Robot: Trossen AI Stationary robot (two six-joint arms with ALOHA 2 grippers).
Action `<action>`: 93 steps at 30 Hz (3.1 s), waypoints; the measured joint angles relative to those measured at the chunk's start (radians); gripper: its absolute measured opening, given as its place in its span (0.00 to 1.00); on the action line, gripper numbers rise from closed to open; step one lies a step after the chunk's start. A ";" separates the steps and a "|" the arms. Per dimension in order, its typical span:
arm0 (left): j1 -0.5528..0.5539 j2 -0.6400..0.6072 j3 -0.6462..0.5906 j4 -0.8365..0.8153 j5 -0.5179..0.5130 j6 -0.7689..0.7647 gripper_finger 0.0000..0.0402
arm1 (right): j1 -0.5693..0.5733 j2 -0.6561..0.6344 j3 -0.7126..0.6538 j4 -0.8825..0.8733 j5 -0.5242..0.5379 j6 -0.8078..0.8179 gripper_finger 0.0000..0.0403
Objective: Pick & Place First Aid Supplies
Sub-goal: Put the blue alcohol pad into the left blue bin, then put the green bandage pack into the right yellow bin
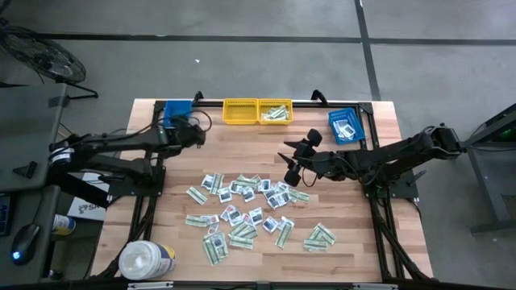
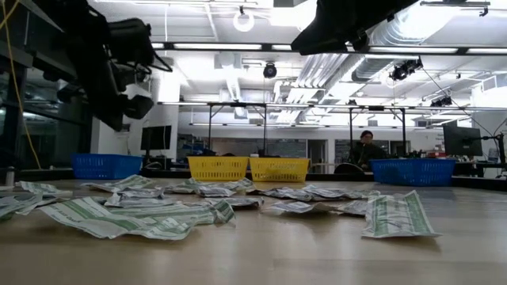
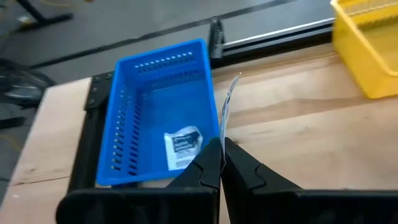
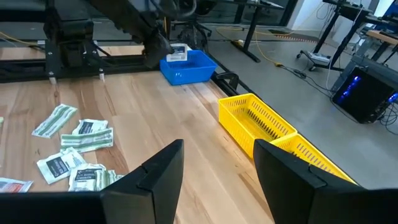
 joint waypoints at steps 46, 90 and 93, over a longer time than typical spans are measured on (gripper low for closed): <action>0.189 0.138 0.001 0.165 0.152 0.232 0.43 | 0.000 0.000 0.000 -0.344 -0.055 0.213 0.47; -0.467 0.054 0.001 0.321 0.123 0.432 0.43 | 0.062 0.150 -0.152 -0.451 -0.747 0.218 0.47; -0.467 0.054 0.001 0.321 0.123 0.430 0.43 | 0.062 0.150 -0.185 -0.413 -0.744 0.219 0.47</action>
